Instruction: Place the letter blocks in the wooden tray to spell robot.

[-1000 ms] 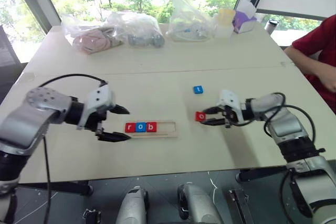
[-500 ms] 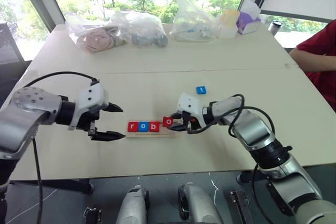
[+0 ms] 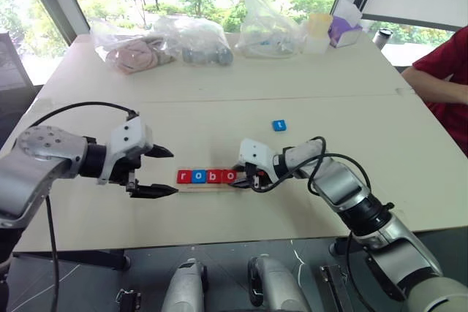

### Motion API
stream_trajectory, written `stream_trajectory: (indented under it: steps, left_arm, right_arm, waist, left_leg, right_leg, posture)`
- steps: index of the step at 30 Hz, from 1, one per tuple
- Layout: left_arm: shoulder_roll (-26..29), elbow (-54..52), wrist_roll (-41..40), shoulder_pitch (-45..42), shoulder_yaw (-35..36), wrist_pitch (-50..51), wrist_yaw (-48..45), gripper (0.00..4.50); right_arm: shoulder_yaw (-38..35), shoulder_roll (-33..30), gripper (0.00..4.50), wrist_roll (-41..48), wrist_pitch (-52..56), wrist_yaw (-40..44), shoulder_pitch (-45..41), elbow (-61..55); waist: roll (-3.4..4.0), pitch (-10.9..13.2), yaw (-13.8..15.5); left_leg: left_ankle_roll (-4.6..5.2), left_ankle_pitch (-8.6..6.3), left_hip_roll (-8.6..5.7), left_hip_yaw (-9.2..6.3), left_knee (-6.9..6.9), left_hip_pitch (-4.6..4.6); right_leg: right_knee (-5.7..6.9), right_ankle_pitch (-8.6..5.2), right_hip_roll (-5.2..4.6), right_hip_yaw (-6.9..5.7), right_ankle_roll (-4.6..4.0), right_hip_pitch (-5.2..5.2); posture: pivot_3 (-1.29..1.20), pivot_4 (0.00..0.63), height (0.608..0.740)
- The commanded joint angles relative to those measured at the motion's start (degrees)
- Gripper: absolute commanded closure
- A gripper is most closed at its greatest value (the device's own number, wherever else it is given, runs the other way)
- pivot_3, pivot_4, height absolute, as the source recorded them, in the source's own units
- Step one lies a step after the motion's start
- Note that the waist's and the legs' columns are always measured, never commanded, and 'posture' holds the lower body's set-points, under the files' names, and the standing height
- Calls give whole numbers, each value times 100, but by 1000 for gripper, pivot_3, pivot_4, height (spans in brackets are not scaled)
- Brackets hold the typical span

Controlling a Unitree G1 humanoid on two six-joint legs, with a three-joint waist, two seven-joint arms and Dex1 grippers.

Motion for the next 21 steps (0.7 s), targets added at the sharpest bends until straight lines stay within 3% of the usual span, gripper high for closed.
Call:
stream_trajectory:
  steps: [1,6,12,13,21]
  left_arm:
    - [20,-172,-88,-60,151,10,39,0]
    - [-16,-157,-97,-91,105,12,77,0]
    - [-17,-110,-38,-78,47,-26,91,0]
    - [-17,-99,-39,-86,47,-25,93,0]
    - [-13,7,-20,-156,34,-37,105,0]
  right_arm:
    - [-3,52,3375,-57,-160,11,-149,25]
    - [20,99,3375,-125,-246,-13,-161,116]
    - [-11,246,248,-150,-282,-93,-172,175]
    - [-38,275,25,-142,-303,-103,-191,173]
    - [-869,441,25,359,-86,-278,-438,-30]
  waist:
    - [0,0,-1]
    - [0,0,0]
    - [0,0,-3]
    - [0,0,-2]
    - [0,0,1]
  left_leg:
    - [0,0,0,0,0,0]
    - [0,0,0,0,-1,0]
    - [0,0,0,-1,-1,1]
    - [0,0,0,-1,-1,1]
    - [0,0,0,-1,0,1]
  right_leg:
    - [0,0,0,0,0,0]
    - [0,0,0,0,0,0]
    - [2,0,1,0,0,0]
    - [2,0,1,0,0,0]
    - [2,0,1,0,0,0]
  posture:
    - [0,150,740]
    - [0,150,740]
    - [0,150,740]
    - [0,150,740]
    - [0,150,740]
